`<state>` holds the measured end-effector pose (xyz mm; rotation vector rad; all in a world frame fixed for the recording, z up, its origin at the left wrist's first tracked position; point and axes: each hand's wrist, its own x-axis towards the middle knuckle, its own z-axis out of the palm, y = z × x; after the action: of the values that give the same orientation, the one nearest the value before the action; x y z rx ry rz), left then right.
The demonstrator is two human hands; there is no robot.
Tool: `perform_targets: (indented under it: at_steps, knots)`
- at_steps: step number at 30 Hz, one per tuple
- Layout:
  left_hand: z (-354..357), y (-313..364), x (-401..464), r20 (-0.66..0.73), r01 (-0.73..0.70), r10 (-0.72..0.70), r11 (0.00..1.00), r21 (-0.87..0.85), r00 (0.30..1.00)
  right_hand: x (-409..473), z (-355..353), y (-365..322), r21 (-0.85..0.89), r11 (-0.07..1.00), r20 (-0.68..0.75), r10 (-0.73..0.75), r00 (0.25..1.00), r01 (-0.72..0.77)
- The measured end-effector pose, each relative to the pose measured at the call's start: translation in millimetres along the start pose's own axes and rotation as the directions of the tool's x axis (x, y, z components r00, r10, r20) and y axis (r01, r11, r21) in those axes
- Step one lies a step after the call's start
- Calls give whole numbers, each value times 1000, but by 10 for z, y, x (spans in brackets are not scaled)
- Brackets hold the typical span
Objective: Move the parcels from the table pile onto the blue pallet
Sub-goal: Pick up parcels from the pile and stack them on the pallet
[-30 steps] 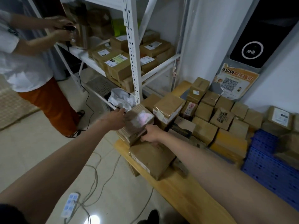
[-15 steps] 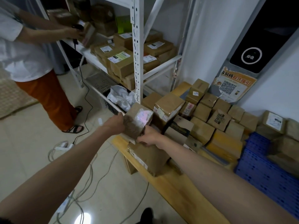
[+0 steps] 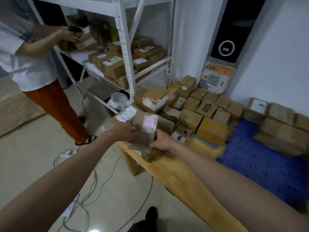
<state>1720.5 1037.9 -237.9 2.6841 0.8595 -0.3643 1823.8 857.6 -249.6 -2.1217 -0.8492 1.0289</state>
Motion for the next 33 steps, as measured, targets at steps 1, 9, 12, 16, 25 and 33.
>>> perform_targets:
  at_steps: [1, 9, 12, 16, 25, 33]
  knots:
    - [34, 123, -71, -1, -28, 28, 1000, 9, 1000, -141, -46, 86, -8, 1000, -13, 4, 1000, -5]
    - [252, 1313, -661, 59, -339, 338, 941, -2, 939, -1191, -446, 900, 104, 987, -130, 138, 982, -125]
    - [433, 1797, -804, 170, -369, 385, 922, -118, 907, -1575, -580, 1246, 145, 969, -158, 222, 962, -199]
    - [694, 2352, -900, 220, -482, 496, 868, -116, 840, -1972, -763, 1652, 176, 941, -200, 321, 926, -288]
    - [957, 3245, -548, 254, -546, 529, 837, -2, 810, -2151, -1279, 2208, 230, 895, -281, 436, 855, -381]
    - [812, 3967, 347, 270, -600, 592, 798, -63, 759, -1641, -2151, 2531, 329, 863, -307, 482, 820, -384]
